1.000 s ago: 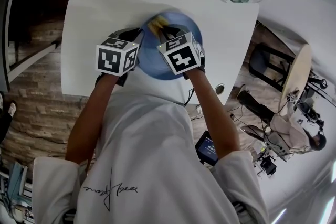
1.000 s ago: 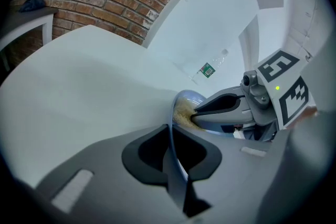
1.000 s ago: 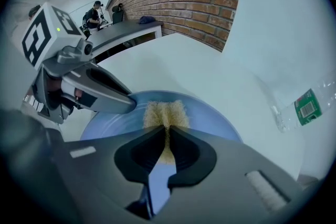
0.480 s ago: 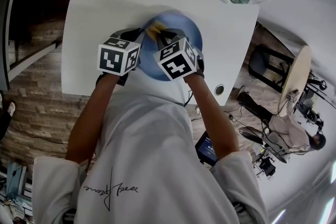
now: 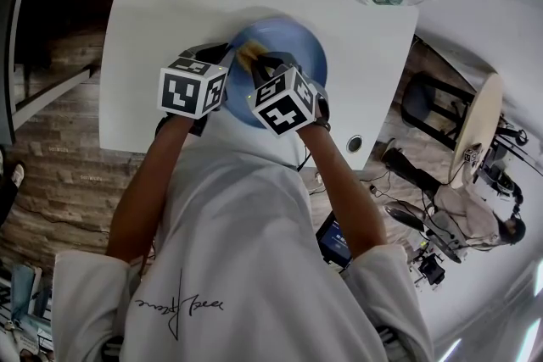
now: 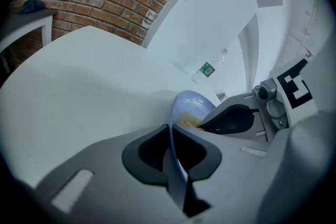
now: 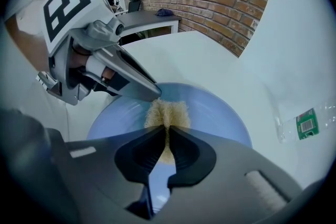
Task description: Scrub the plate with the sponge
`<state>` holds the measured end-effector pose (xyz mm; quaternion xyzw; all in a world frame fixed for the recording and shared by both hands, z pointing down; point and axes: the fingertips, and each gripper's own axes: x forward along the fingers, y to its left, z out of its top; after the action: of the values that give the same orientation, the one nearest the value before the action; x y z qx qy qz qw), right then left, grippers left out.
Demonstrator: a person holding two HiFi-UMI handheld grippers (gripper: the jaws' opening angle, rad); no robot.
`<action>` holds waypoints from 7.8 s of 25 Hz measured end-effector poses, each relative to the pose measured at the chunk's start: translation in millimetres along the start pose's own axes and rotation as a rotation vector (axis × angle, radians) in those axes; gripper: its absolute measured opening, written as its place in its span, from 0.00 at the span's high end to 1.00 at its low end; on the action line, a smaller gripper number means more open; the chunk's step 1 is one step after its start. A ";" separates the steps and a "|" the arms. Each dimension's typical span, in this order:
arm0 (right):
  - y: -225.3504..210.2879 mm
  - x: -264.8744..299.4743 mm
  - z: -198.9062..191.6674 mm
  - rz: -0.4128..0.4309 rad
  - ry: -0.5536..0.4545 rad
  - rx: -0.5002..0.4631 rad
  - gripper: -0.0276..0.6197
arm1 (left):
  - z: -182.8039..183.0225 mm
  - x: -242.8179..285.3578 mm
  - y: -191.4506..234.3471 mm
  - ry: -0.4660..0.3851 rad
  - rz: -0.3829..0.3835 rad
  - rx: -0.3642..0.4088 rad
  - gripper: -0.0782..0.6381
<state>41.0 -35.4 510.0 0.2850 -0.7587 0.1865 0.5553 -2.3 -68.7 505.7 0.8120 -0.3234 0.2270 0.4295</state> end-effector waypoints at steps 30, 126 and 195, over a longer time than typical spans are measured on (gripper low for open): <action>48.0 -2.5 -12.9 0.076 0.014 -0.100 0.91 | -0.8 -0.2 1.5 -0.002 -0.003 0.001 0.85; 49.2 -33.9 -113.5 0.324 0.117 -0.032 0.91 | -4.6 3.5 -0.2 -0.001 0.020 0.021 0.85; -47.8 -29.4 -103.7 0.029 0.076 0.141 0.90 | -5.9 -1.4 -2.9 -0.001 0.018 0.022 0.85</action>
<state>154.5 -3.3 513.0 0.3051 -0.7260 0.2580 0.5598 -1.7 -62.0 506.4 0.8138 -0.3284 0.2338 0.4185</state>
